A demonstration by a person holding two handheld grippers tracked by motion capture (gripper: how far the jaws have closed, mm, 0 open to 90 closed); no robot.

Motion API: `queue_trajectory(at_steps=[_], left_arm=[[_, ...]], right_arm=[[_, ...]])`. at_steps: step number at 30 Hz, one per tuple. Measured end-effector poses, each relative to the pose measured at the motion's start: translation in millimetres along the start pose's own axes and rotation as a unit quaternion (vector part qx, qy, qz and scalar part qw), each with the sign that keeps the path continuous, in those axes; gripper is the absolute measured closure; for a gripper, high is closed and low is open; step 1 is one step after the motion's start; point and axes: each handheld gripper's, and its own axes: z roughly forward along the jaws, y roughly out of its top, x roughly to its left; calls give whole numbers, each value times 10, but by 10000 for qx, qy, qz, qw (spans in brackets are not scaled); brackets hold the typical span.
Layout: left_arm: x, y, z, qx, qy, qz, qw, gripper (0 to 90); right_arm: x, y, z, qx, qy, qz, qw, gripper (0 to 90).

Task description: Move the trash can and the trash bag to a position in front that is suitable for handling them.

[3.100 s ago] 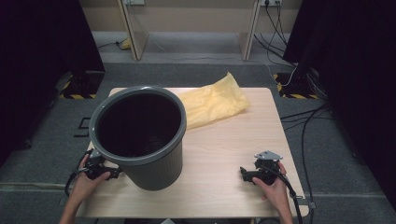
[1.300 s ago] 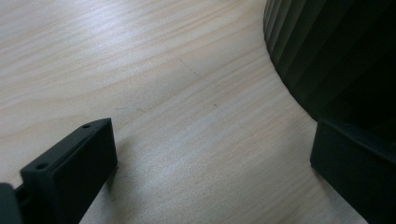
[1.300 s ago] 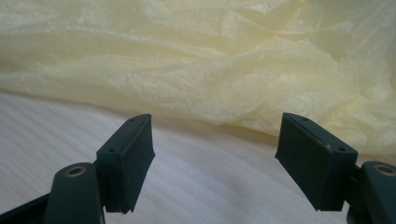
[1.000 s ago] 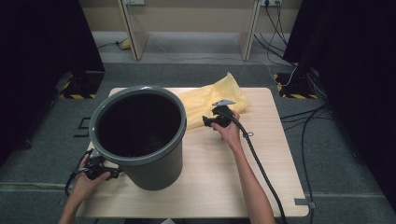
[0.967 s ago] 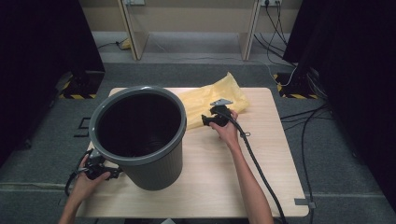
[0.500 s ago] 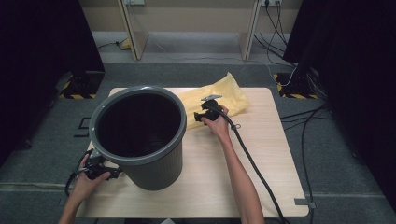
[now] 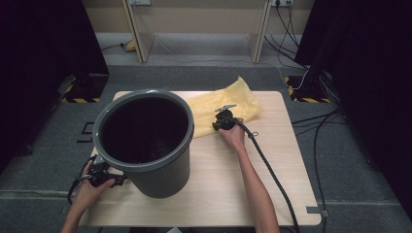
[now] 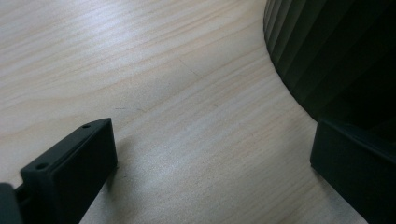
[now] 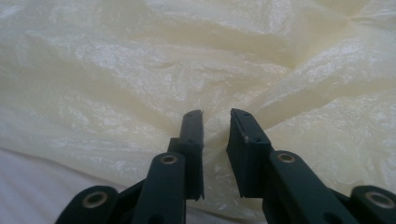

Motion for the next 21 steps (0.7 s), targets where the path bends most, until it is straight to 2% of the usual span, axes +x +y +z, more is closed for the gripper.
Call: queue_trajectory(at_steps=[4, 8, 9, 11, 13, 14, 15, 18, 21], left_arm=[[0, 0, 0, 1, 0, -1, 10000, 0], [0, 0, 0, -1, 2, -2, 10000, 0], [0, 0, 0, -1, 2, -2, 10000, 0], [-1, 0, 0, 0, 6, -7, 10000, 0], [-2, -1, -1, 0, 9, -11, 10000, 0], [-2, -1, -1, 0, 9, -11, 10000, 0], [-3, -1, -1, -1, 10, -15, 10000, 0], [-3, -1, -1, 0, 12, -15, 10000, 0], [-4, -1, -1, -2, 14, -19, 10000, 0]], right_arm=[[20, -173, -195, 48, -84, -140, 9999, 778], [65, -425, -453, 40, -62, -132, 9999, 766], [65, -425, -453, 40, -62, -132, 9999, 766], [114, -602, -636, -33, 88, -72, 9999, 736], [144, -694, -761, -72, 195, -106, 9997, 681], [144, -694, -761, -72, 195, -106, 9997, 681], [126, -743, -918, -254, 171, -32, 9995, 556], [-33, -753, -1197, -545, -142, 88, 9984, 420], [-310, -748, -1447, -654, -769, 294, 9945, 325]])
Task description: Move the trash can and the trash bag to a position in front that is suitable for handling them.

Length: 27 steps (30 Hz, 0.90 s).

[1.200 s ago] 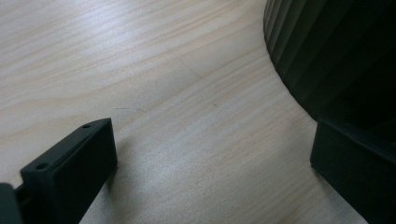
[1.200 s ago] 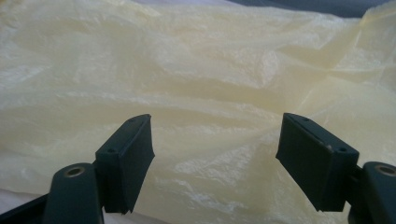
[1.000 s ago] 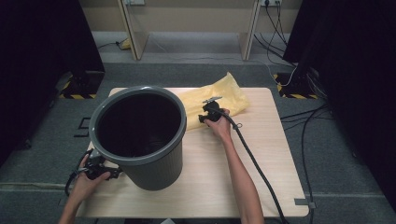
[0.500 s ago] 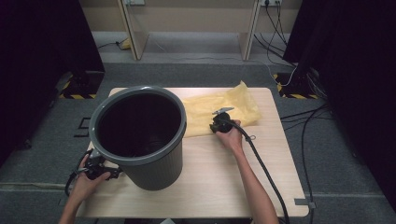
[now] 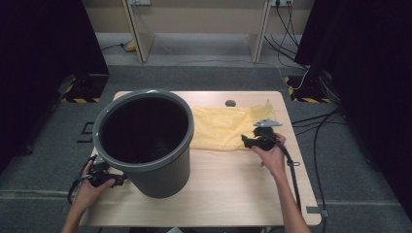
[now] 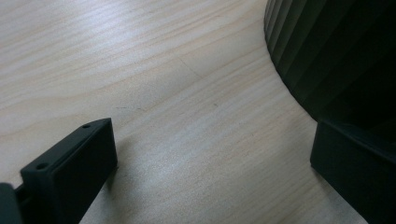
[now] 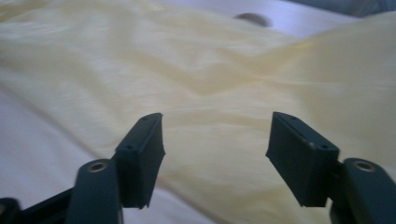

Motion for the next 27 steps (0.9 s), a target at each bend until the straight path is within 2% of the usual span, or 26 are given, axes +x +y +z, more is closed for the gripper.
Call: queue_trajectory(at_steps=[2, 3, 5, 7, 8, 9, 10, 11, 12, 13, 15, 19, 23, 24, 25, 27], left_arm=[[0, 0, 0, 1, -1, 1, 10000, 0], [0, 0, 0, 1, -1, 1, 10000, 0], [0, 0, 0, 1, -1, 1, 10000, 0], [0, 0, 0, 0, -1, 0, 10000, 0], [0, 0, 0, 2, -1, 2, 10000, 0], [0, 0, 0, 2, -1, 2, 10000, 0], [0, 0, 0, 1, -1, 1, 10000, 0], [0, 0, 0, 1, -1, 1, 10000, 0], [0, 0, 0, 1, -1, -1, 10000, 0], [0, 0, 0, 1, -1, 1, 10000, 0], [0, 0, 0, 1, -1, 1, 10000, 0], [0, 0, 0, 2, -1, 2, 10000, 0], [0, 0, 0, 1, -1, 0, 10000, 0], [0, 0, 0, 1, 0, 1, 10000, 0], [0, 0, 0, 1, -1, 0, 10000, 0], [0, 0, 0, 0, 0, -1, 10000, 0]], right_arm=[[-196, 15, -102, -4, -494, 44, 9988, 277], [-196, 15, -102, -4, -494, 44, 9988, 277], [-383, 16, -166, 58, -758, 178, 9969, 271], [-576, -13, -153, 160, -1015, 361, 9940, 311], [-699, -60, -98, 303, -1058, 469, 9928, 380], [-699, -60, -98, 303, -1058, 469, 9928, 380], [-784, -135, -25, 413, -934, 512, 9935, 496], [-784, -135, -25, 413, -934, 512, 9935, 496], [-823, -228, 22, 388, -684, 577, 9952, 615], [-839, -276, 34, 348, -537, 699, 9955, 649], [-840, -351, 33, 327, -513, 722, 9955, 706], [-804, -473, -39, 233, -487, 623, 9966, 747], [-578, -685, -270, 218, -239, 494, 9983, 742], [-578, -685, -270, 218, -239, 494, 9983, 742], [-456, -781, -385, 189, -74, 556, 9983, 716], [-331, -872, -500, 217, 124, 547, 9982, 672]])
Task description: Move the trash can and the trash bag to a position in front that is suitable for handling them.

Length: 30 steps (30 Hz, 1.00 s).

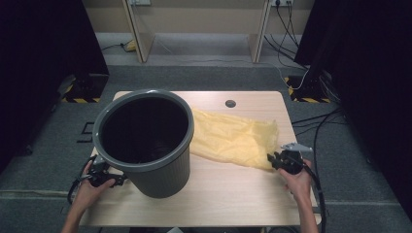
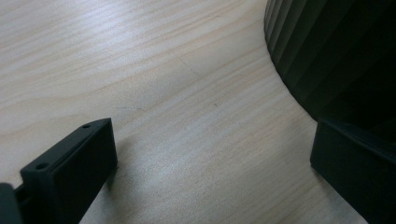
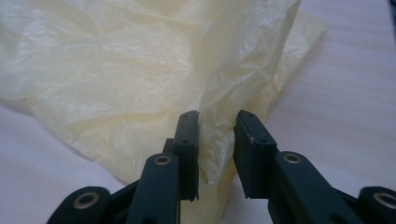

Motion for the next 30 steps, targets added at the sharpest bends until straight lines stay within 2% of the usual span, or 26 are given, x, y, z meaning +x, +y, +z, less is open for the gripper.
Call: queue_trajectory(at_steps=[2, 3, 4, 5, 6, 7, 8, 9, 11, 12, 13, 15, 16, 17, 18, 20, 21, 24, 27, 30], left_arm=[[0, 0, 0, 3, 0, 1, 10000, 0], [0, 1, 0, 5, 3, 1, 10000, 0], [0, 1, 0, 5, 3, 1, 10000, 0], [-2, 1, 1, 4, 8, -5, 10000, 0], [-2, 1, 1, 4, 8, -5, 10000, 0], [-2, 2, 1, 5, 7, -5, 10000, 0], [-2, 2, 1, 5, 7, -5, 10000, 0], [-2, 1, 1, 5, 8, -6, 10000, 0], [-2, 2, 1, 7, 8, -6, 10000, 0], [-2, 1, 1, 4, 10, -7, 10000, 0], [-2, 2, 1, 5, 10, -6, 10000, 0], [-2, 2, 1, 7, 8, -6, 10000, 0], [-2, 2, 1, 6, 8, -7, 10000, 0], [-2, 1, 1, 4, 10, -5, 10000, 0], [-2, 1, 1, 7, 9, -5, 10000, 0], [-2, 2, 1, 7, 9, -6, 10000, 0], [-2, 2, 1, 6, 9, -5, 10000, 0], [-2, 2, 1, 5, 10, -6, 10000, 0], [-2, 2, 1, 7, 8, -5, 10000, 0], [-2, 2, 1, 5, 10, -7, 10000, 0]], right_arm=[[91, -67, -111, -6, 137, -78, 9999, 596], [110, -71, -173, -70, 132, -41, 9999, 538], [110, -71, -173, -70, 132, -41, 9999, 538], [89, -14, -302, -278, 91, 41, 9996, 479], [89, -14, -302, -278, 91, 41, 9996, 479], [27, 113, -408, -500, 12, 72, 9987, 410], [27, 113, -408, -500, 12, 72, 9987, 410], [-55, 305, -460, -690, -107, 59, 9975, 374], [-84, 375, -458, -760, -137, 31, 9970, 370], [-154, 586, -403, -865, -163, -8, 9961, 392], [-167, 650, -369, -881, -187, -40, 9959, 418], [-193, 792, -253, -778, -410, -187, 9960, 485], [-193, 792, -253, -778, -410, -187, 9960, 485], [-209, 838, -180, -665, -513, -269, 9961, 522], [-251, 867, -28, -422, -564, -222, 9973, 580], [-274, 858, 27, -328, -654, -222, 9971, 598], [-343, 792, 167, -44, -931, -183, 9955, 616], [-425, 654, 314, 165, -926, -109, 9955, 622], [-444, 520, 435, 362, -861, -279, 9952, 622], [-432, 403, 492, 478, -930, -362, 9939, 627]])
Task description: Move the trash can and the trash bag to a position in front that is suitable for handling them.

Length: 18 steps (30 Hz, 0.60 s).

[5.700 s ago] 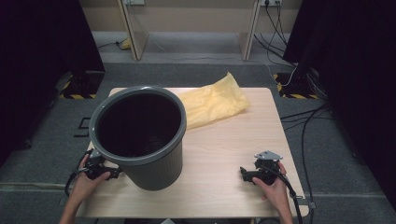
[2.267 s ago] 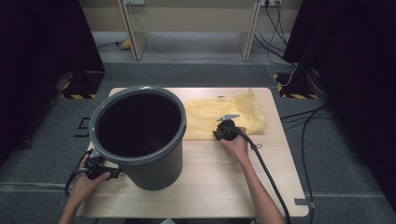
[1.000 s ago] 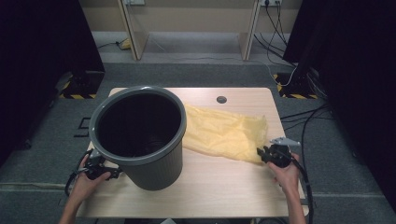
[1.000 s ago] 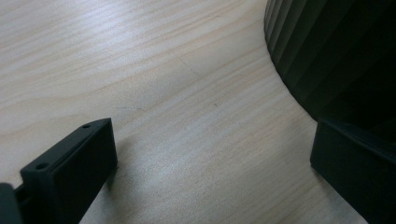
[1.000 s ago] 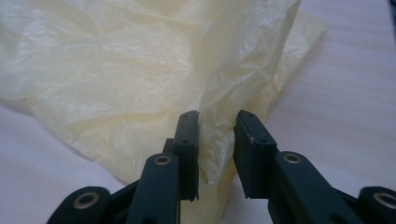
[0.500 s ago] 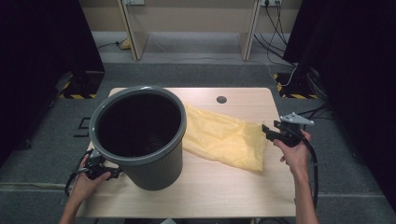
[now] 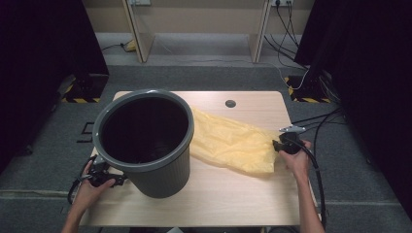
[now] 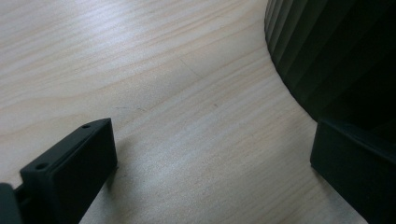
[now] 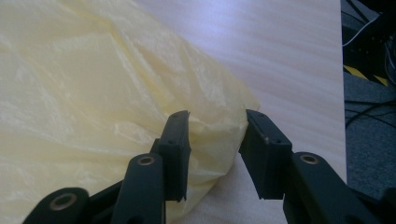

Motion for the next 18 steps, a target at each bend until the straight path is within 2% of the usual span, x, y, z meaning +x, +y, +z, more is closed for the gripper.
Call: queue_trajectory(at_steps=[2, 3, 6, 8, 12, 13, 15, 18], left_arm=[[0, 0, 0, -1, 1, -1, 10000, 0], [0, 0, 0, -1, 1, -2, 10000, 0], [0, 0, 0, -1, 1, -1, 10000, 0], [0, 0, 0, -1, 1, -1, 10000, 0], [-3, 1, 3, -13, 7, -22, 10000, 0], [-5, 1, 3, -12, 13, -25, 10000, 0], [-6, 1, 4, -13, 28, -27, 10000, 0], [-7, 1, 4, -14, 29, -28, 10000, 0]], right_arm=[[11, -44, 6, 32, -8, -26, 10000, 627], [40, -142, -31, -53, -12, -27, 10000, 634], [105, -301, -183, -92, -81, -142, 9998, 634], [176, -416, -323, -7, -85, -226, 9997, 623], [369, -609, -650, 289, 207, -199, 9992, 483], [396, -621, -743, 229, 280, -229, 9991, 455], [392, -566, -916, -108, 355, -246, 9990, 388], [325, -323, -1061, -660, 619, -241, 9956, 358]])
